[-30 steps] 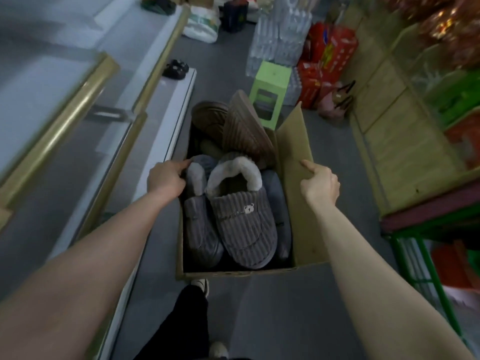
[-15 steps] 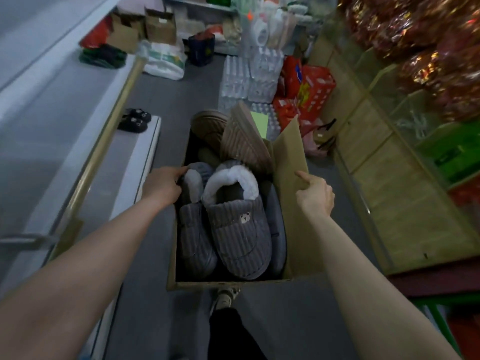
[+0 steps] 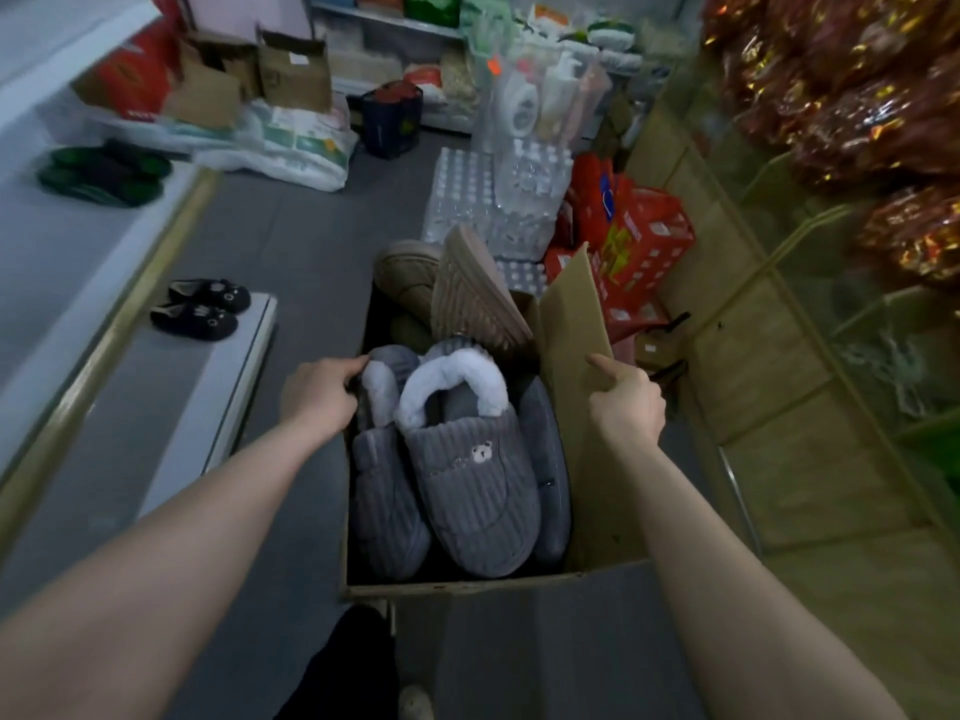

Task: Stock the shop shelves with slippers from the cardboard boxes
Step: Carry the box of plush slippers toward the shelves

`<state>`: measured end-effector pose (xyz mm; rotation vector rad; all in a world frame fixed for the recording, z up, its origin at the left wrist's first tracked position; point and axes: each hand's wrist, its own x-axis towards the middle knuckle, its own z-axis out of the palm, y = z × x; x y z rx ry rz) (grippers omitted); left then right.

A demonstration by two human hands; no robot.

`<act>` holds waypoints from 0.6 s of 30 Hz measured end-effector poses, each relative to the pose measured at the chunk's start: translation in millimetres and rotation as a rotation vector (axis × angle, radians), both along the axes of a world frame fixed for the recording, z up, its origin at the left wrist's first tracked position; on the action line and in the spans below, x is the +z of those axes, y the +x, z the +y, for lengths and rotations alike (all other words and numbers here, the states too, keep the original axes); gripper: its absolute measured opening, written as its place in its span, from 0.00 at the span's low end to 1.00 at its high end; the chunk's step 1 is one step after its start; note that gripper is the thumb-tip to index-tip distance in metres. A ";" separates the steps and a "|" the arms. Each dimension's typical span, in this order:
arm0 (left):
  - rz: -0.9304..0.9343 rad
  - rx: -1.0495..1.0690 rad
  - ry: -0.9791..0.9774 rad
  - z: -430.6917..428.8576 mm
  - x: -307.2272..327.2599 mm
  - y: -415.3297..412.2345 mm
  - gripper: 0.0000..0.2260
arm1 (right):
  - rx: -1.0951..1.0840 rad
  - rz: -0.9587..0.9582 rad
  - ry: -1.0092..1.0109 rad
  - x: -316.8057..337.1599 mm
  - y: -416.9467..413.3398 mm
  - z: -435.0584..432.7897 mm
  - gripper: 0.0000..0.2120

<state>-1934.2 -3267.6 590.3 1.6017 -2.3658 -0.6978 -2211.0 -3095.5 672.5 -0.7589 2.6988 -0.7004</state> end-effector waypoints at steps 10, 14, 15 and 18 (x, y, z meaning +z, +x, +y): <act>0.037 -0.025 0.058 -220.5 -39.6 -152.9 0.21 | -0.092 0.014 0.053 -35.3 -136.7 -203.3 0.28; -0.019 -0.034 0.067 -280.7 -50.5 -200.0 0.22 | -0.108 0.004 0.075 -49.2 -179.9 -261.4 0.27; -0.020 -0.032 0.074 -293.2 -55.1 -211.3 0.22 | -0.106 0.001 0.077 -54.3 -191.1 -274.1 0.27; -0.030 -0.024 0.087 -324.1 -73.3 -244.5 0.21 | -0.077 0.011 0.117 -73.0 -226.4 -310.2 0.26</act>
